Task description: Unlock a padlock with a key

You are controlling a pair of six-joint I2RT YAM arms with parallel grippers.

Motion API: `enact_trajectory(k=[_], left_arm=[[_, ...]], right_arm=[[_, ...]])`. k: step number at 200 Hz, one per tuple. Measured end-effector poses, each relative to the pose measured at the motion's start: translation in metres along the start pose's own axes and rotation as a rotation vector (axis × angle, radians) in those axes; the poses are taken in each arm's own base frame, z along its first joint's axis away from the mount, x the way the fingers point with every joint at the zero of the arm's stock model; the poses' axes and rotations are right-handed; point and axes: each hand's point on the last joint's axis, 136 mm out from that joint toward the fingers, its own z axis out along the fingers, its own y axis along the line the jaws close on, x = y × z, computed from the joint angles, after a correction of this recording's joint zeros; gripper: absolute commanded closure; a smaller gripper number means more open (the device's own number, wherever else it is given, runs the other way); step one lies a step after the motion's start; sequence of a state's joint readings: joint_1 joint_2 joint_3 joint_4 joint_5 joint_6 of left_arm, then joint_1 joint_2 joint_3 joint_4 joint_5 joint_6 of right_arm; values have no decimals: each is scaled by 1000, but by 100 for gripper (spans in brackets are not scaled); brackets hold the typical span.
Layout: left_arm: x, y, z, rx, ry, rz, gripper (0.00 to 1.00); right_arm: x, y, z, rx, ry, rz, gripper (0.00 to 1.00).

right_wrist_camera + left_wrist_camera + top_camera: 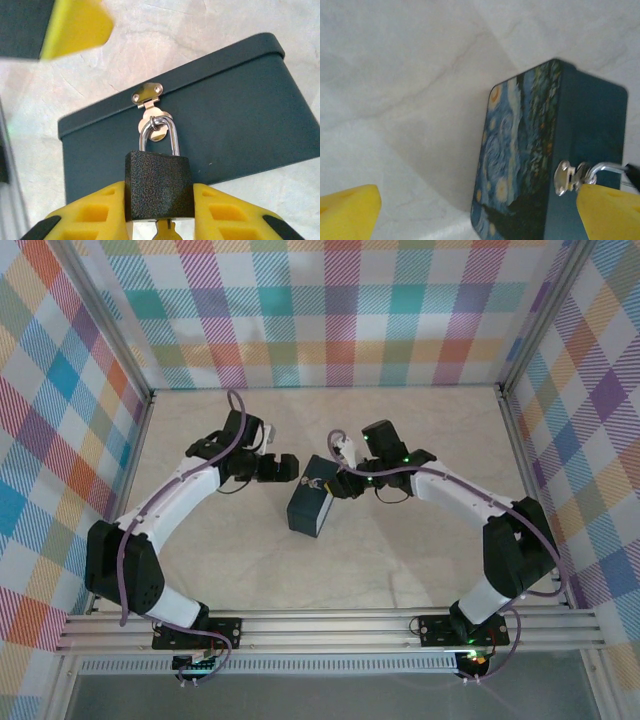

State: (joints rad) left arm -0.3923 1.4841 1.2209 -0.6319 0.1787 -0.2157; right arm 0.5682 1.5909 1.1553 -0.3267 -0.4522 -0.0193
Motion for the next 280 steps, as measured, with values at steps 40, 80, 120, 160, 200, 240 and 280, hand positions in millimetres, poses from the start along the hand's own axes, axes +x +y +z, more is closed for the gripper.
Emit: enact_trajectory(k=[40,80,120,160,200,240,280], left_arm=[[26,-4,1,23,41,-39,0],[48,-20,12,54,98,-27,0],[55,-28,25,60,129,-13,0],[55,-28,30,62,130,-11,0],[54,-28,30,61,129,-11,0],[54,-29,31,61,130,-10,0],[52,-30,31,64,132,-3,0]], right_arm=[[9,-8,1,-51,-41,396,70],[5,-7,0,-87,-104,654,68],[-1,-8,1,-139,-164,835,66],[-4,-21,-3,-190,-225,1023,60],[9,-38,-2,-177,-230,1194,49],[10,-46,-6,-152,-227,1183,48],[-7,-40,-18,-107,-211,965,47]])
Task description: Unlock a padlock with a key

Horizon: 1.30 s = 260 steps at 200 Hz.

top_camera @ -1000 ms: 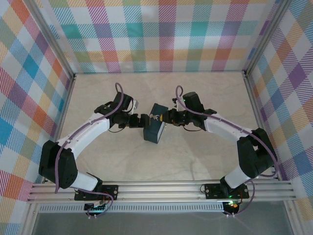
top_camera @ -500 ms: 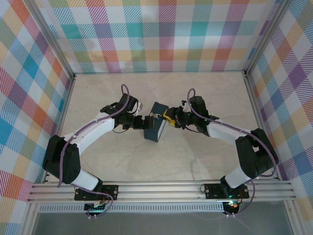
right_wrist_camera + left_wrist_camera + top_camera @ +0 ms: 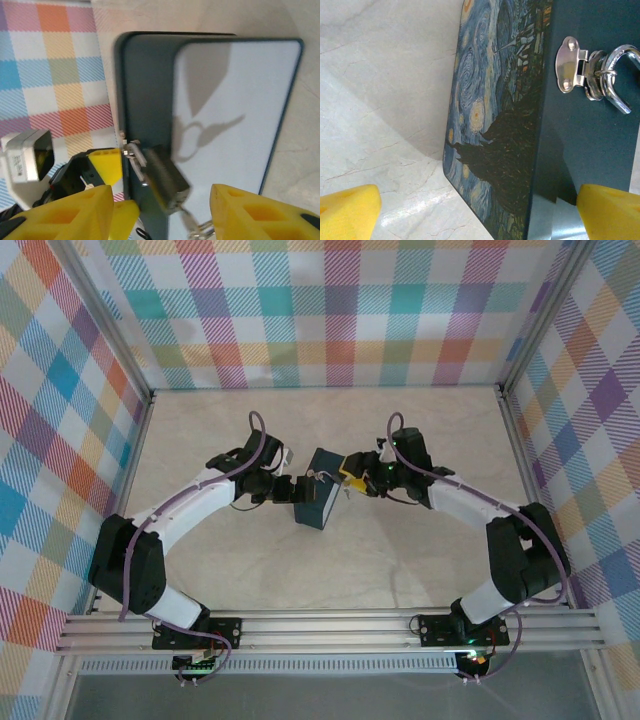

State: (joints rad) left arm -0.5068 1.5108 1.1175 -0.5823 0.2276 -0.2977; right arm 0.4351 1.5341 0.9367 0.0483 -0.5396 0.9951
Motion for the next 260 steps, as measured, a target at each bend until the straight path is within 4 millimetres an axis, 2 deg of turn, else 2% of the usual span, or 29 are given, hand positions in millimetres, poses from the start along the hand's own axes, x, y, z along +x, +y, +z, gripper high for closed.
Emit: enact_trajectory(k=[23,40,64,137,204,236,260], left_arm=[[0,0,-2,-4,6,6,0],[1,0,-3,-7,14,11,0],[-1,-2,-6,-6,13,21,0],[-2,-7,-8,15,20,23,0],[3,-6,-7,16,44,21,0],[6,-9,-5,35,59,19,0],[7,-11,-5,48,66,18,0]], right_arm=[[-2,15,-2,-30,13,-119,48],[-2,18,1,-40,36,-164,50],[-3,13,8,-37,59,-201,51],[-8,0,-1,38,44,-287,49],[0,-9,4,49,104,-307,50],[-4,-5,13,18,122,-312,55],[-3,-6,19,-4,142,-302,66]])
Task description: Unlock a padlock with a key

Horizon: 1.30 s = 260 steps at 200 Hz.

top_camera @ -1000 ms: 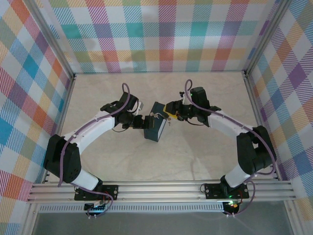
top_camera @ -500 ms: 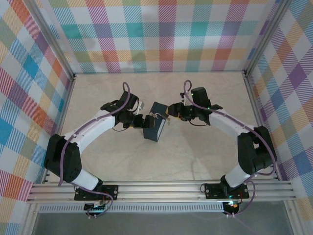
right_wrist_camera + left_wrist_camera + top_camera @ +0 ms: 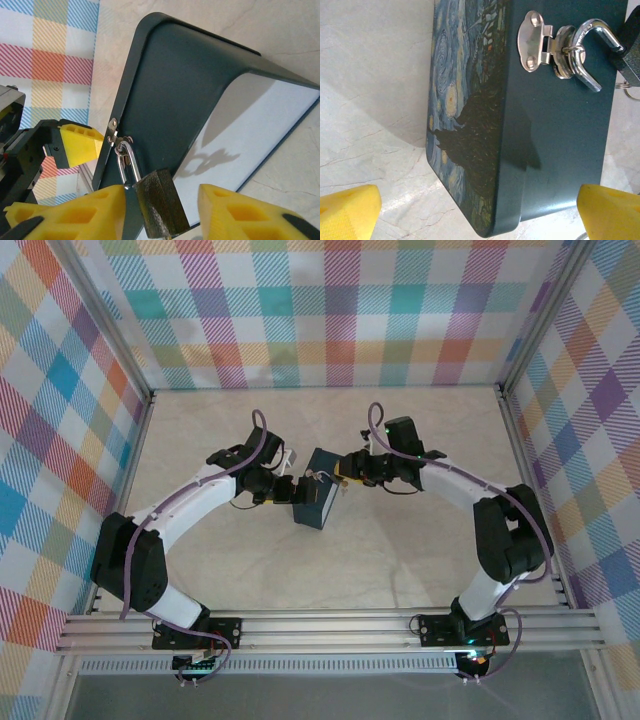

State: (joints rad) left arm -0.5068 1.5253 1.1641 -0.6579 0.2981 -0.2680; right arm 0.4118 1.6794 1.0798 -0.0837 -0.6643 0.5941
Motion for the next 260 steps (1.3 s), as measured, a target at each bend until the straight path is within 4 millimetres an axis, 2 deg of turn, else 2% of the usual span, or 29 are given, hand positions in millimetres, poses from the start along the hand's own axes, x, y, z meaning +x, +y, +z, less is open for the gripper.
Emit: enact_trajectory(k=[51,78,133,167,219,260], left_arm=[[2,0,2,5,11,-3,0],[2,-1,2,7,12,-8,0],[2,-9,11,62,35,-42,0],[3,-32,16,166,54,-33,0],[15,-65,30,308,134,-15,0],[15,-67,31,317,134,-10,0]], right_arm=[[0,9,2,-55,18,14,93],[3,9,3,-72,22,27,100],[6,15,-10,-79,-37,70,100],[6,11,-12,-60,-119,109,100],[0,21,-3,-14,-206,73,100],[-6,18,-3,17,-248,69,100]])
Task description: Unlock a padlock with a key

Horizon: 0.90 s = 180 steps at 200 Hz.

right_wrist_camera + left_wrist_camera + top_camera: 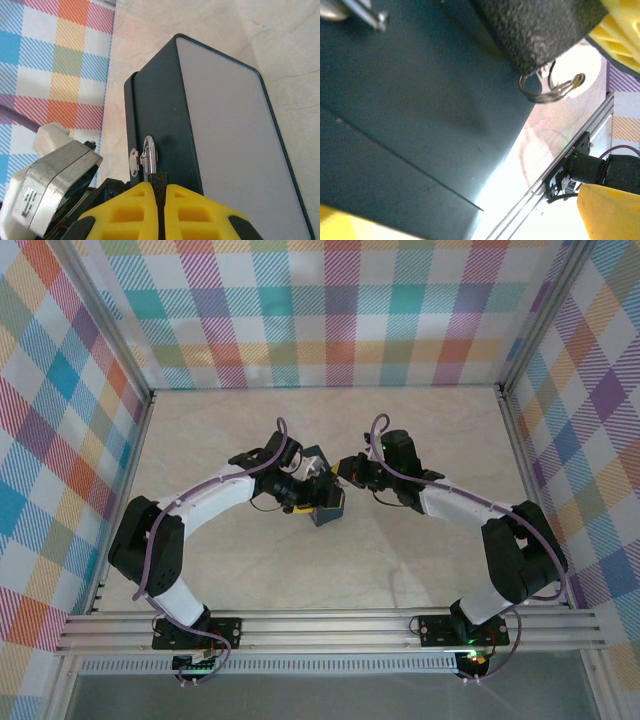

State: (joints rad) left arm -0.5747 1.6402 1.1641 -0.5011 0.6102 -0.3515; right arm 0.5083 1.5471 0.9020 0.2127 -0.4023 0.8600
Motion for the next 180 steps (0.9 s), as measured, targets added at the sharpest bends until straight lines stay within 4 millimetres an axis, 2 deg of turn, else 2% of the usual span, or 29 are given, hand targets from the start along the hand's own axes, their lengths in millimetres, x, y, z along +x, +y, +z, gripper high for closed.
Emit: enact_trajectory(k=[59,89,126,149,180], left_arm=[[-1,1,-7,3,-4,-18,0],[-18,2,-36,31,-87,-58,0],[-53,8,-74,26,-210,-78,0],[-61,16,-83,2,-244,-94,0],[-62,24,-85,-35,-254,-111,0]], right_arm=[[-9,2,6,-1,-32,-16,100],[-13,2,11,-9,-44,-31,100],[-20,11,13,-27,-62,-75,100],[-25,13,17,-30,-71,-91,100],[-29,9,22,-24,-85,-92,100]])
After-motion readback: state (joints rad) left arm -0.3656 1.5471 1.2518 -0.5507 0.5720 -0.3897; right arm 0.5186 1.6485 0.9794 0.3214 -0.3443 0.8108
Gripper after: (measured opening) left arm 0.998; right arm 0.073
